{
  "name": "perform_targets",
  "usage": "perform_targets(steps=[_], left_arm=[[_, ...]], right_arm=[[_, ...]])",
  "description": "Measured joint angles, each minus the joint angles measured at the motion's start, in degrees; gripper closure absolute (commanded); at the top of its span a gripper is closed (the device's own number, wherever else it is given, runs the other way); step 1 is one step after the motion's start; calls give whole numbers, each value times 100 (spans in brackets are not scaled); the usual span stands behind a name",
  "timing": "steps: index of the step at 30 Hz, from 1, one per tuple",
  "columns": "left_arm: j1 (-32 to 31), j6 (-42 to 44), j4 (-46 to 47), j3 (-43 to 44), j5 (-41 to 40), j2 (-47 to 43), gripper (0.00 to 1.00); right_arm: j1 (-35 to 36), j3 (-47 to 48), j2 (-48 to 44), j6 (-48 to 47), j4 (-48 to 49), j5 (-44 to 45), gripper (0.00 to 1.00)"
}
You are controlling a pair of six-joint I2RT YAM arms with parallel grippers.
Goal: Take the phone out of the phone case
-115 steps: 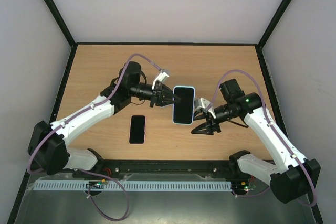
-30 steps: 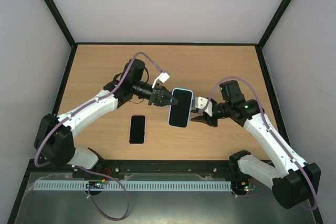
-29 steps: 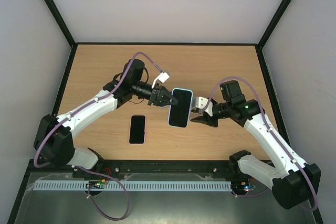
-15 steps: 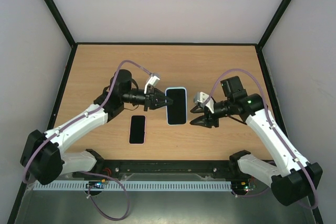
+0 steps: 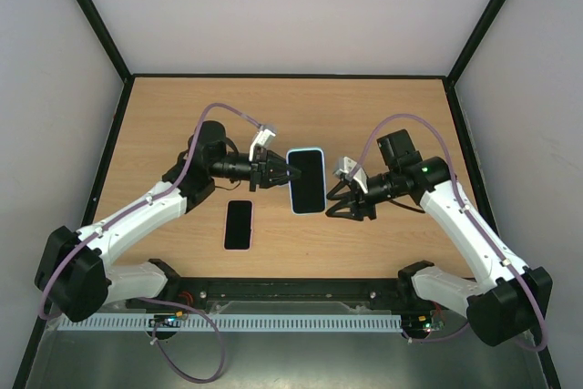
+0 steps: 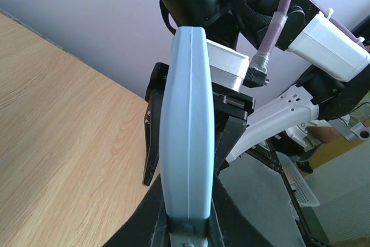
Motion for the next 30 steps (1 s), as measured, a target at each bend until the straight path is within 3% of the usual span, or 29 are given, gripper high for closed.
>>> perform_targets(steps=[21,30], left_arm=[[48,-46,208,-24,177,24,97],[101,-229,553,-138,155,31,97]], right_arm=[[2,-79,-11,492,538,151,61],[2,-214,-15,1349,1005,229,60]])
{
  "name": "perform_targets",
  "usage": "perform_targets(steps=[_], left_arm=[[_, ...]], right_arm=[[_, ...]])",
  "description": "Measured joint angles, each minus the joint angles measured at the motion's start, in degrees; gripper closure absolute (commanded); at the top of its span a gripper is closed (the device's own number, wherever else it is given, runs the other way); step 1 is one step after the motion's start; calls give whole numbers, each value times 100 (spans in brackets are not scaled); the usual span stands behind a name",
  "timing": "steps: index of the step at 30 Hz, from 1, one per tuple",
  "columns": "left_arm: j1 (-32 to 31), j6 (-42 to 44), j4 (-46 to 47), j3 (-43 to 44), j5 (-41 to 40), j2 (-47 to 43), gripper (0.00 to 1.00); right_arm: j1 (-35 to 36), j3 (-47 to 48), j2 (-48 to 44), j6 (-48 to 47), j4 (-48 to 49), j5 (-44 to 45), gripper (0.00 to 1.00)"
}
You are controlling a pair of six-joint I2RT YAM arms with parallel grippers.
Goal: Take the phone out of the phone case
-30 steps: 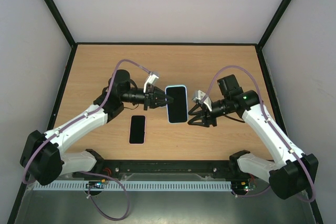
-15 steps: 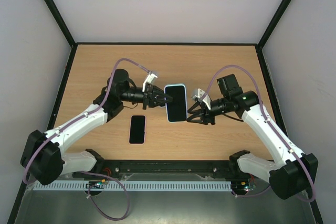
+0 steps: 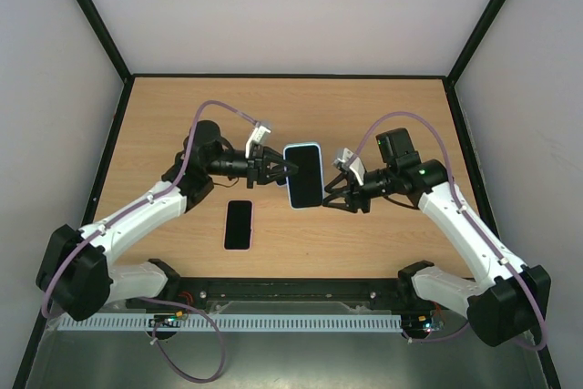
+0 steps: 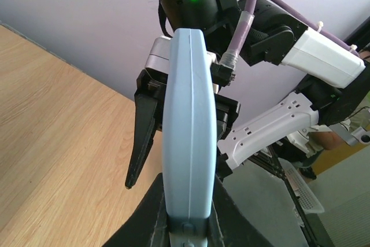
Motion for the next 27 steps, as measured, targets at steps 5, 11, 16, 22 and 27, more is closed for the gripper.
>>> perform_targets(steps=[5,11,16,22,27], left_arm=[[0,-48,157,-24,-111,70,97],[-7,-120,339,-74,-227,146,98],[-55,-184,498,-74,-160,223,98],[-98,-278,765,-72,-2,367,98],[-133,-323,946,-72,140,415,97]], right_arm=[[0,-55,42,577,328,291,60],[0,-57,81,986,568,319,59],[-22,-48,81,1185,643,9,62],[-52,-35,81,1335,629,-448,68],[-72,-33,76,1414,590,-859,80]])
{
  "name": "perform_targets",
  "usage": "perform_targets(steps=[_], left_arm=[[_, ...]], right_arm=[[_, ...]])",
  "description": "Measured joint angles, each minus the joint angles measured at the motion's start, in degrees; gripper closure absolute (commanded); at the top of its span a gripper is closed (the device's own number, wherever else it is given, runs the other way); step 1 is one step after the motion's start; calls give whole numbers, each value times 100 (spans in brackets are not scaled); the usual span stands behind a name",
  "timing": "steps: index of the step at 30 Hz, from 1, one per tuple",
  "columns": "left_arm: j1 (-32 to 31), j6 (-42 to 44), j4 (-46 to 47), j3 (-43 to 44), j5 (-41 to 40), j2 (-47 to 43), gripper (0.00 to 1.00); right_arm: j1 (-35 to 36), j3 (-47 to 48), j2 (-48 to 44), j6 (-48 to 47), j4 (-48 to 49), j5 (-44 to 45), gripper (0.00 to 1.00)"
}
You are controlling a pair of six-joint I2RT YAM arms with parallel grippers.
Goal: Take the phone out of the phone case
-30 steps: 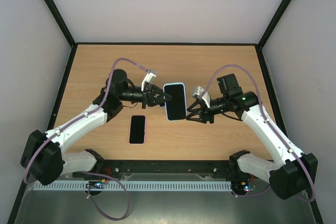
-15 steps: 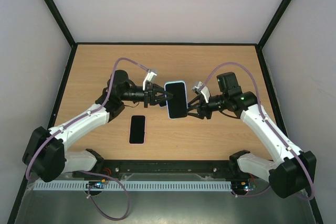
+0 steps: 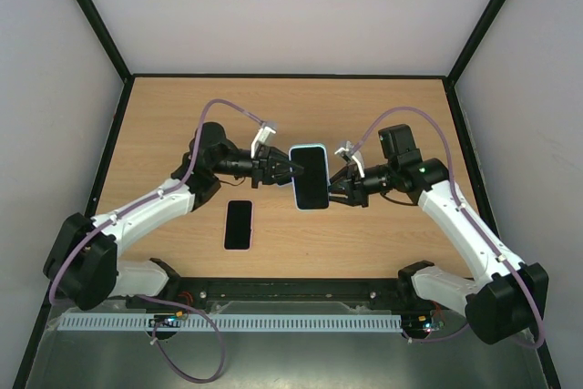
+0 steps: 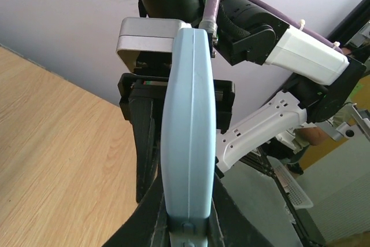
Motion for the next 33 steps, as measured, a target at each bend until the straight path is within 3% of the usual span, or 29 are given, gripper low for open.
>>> perform_targets(steps=[4,8,13,17,20,26,33], left_arm=[[-31,-2,37,31,37,94,98],[-35,-66,-9,122,4,186,97],[-92,-428,103,184,-348,304,74],[-232,-538,28,181,-1364,308,54],[-297,-522,-240,181,-2354,199,51],[-525,-363,-833,101,-4323,-122,52],[-1565,-127,-1285,-105,-6078,-105,54]], right_arm=[[2,0,-33,144,-26,-155,97],[-9,0,-127,522,-57,-57,98],[-44,0,-354,1217,-39,348,98],[9,-11,-621,1939,186,988,98],[17,-44,-682,2306,221,1591,98],[2,-501,-527,3001,343,2789,98],[-144,-933,-109,3506,352,3672,98]])
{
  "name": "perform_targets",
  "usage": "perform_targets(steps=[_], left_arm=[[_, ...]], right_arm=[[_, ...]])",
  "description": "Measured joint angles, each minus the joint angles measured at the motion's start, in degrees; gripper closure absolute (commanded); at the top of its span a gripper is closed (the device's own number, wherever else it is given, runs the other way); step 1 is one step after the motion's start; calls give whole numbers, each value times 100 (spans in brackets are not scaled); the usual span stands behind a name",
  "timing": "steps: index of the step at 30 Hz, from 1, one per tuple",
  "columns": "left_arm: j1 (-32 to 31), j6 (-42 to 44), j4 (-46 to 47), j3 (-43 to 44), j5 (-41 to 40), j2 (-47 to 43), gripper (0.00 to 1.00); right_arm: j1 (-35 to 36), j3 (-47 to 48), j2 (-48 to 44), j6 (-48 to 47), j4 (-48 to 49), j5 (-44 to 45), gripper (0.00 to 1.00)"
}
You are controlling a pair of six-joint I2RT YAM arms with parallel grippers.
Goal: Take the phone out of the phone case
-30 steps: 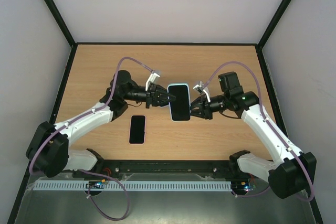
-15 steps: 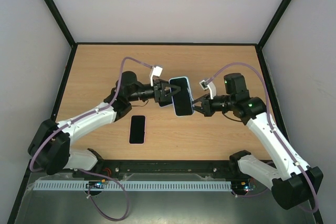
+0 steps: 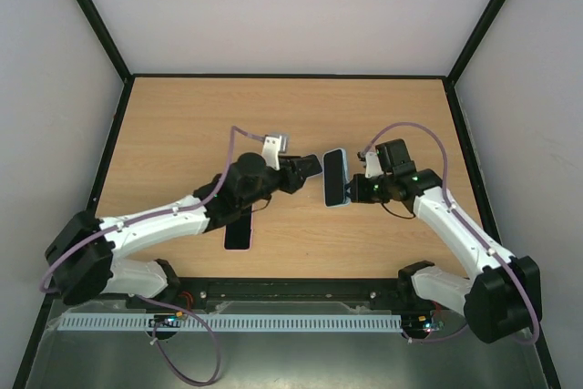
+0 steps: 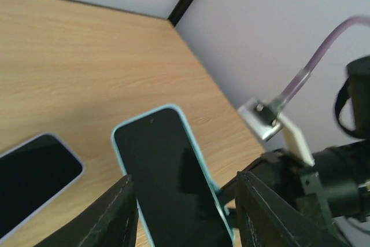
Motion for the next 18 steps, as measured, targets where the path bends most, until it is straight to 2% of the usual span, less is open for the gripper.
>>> perform_targets(steps=[8,13,18], left_arm=[[-859,33,-595,63,-1456,817,52],[-905,-101,-844,59,-2052,833,51],[-857,-175,-1185,114,-2391,887,52]], right_arm=[[-20,79,780,308,133,1121,98],[-26,398,1165,361,-17,1639,98],[-33,573,986,389,-46,2184,98]])
